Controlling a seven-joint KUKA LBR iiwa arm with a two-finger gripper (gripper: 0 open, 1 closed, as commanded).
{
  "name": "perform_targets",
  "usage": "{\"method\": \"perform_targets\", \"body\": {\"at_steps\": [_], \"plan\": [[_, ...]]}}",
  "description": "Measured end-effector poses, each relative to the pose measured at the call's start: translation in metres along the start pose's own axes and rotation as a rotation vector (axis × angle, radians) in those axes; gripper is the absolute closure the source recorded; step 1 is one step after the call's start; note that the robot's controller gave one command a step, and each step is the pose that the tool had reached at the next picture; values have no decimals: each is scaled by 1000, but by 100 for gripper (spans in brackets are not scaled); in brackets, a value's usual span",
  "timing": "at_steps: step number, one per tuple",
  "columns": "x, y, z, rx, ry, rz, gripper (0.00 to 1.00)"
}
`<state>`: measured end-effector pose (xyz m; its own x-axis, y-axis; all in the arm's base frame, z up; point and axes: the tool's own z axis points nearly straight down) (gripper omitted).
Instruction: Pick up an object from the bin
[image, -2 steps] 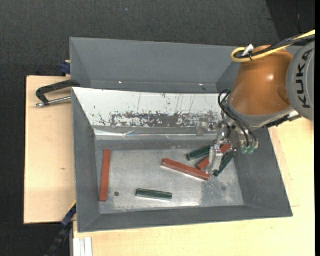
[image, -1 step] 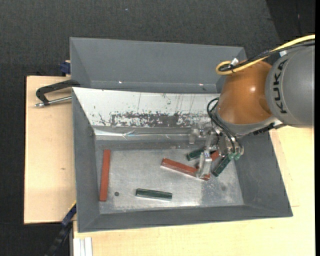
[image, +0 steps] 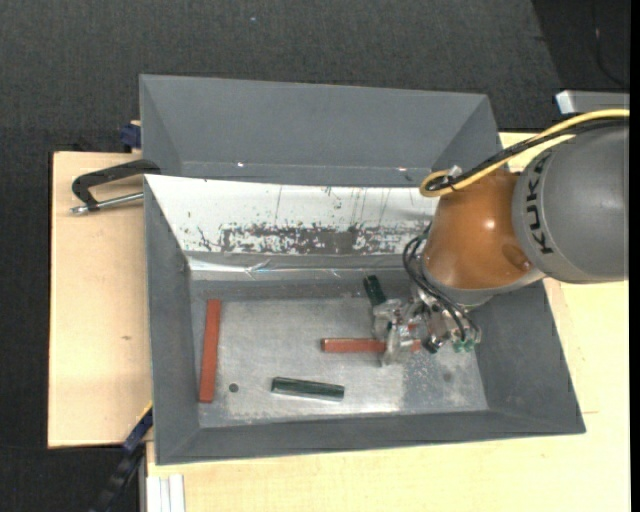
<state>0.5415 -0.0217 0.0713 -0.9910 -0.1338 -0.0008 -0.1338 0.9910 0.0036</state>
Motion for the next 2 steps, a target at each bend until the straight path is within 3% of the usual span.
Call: {"method": "perform_targets", "body": {"at_steps": [1,2], "plan": [[0,0,0,0,0,0,100],[-13,4,-195,3,-3,-46,100]]}}
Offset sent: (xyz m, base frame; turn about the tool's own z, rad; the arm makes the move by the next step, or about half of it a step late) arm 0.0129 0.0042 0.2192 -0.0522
